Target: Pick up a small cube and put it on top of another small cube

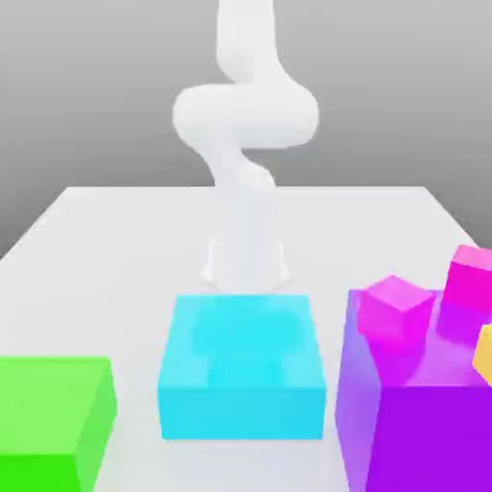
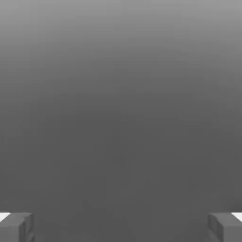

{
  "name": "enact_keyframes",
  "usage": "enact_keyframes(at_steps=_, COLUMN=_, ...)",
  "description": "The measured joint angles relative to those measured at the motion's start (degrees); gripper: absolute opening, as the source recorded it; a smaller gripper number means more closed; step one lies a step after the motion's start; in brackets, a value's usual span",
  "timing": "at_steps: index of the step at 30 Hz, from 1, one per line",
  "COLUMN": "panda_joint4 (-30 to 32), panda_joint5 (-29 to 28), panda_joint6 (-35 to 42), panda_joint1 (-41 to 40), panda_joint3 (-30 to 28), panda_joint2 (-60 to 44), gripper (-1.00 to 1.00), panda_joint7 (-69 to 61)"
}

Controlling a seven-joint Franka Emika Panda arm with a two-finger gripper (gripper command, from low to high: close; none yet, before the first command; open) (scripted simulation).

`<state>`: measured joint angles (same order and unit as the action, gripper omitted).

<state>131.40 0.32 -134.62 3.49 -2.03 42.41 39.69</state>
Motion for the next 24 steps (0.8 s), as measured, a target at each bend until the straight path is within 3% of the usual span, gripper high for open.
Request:
enact_keyframes(at_steps=7, panda_joint4=3.21, panda_joint5=1.94, panda_joint6=-8.38, panda_joint1=9.94, panda_joint3=0.35, panda_joint2=-12.43, gripper=0.0, panda_joint7=-12.64)
enact_keyframes(at_steps=16, panda_joint4=8.75, panda_joint5=1.88, panda_joint6=-19.07, panda_joint1=20.73, panda_joint3=5.71, panda_joint2=-28.67, gripper=0.0, panda_joint7=-24.81)
enact_keyframes(at_steps=20, panda_joint4=11.23, panda_joint5=-0.94, panda_joint6=-23.83, panda_joint1=24.14, panda_joint3=9.28, panda_joint2=-35.8, gripper=0.0, panda_joint7=-28.22)
enact_keyframes(at_steps=24, panda_joint4=13.72, panda_joint5=-7.89, panda_joint6=-28.39, panda_joint1=29.63, panda_joint3=11.57, panda_joint2=-43.02, gripper=0.0, panda_joint7=-28.48)
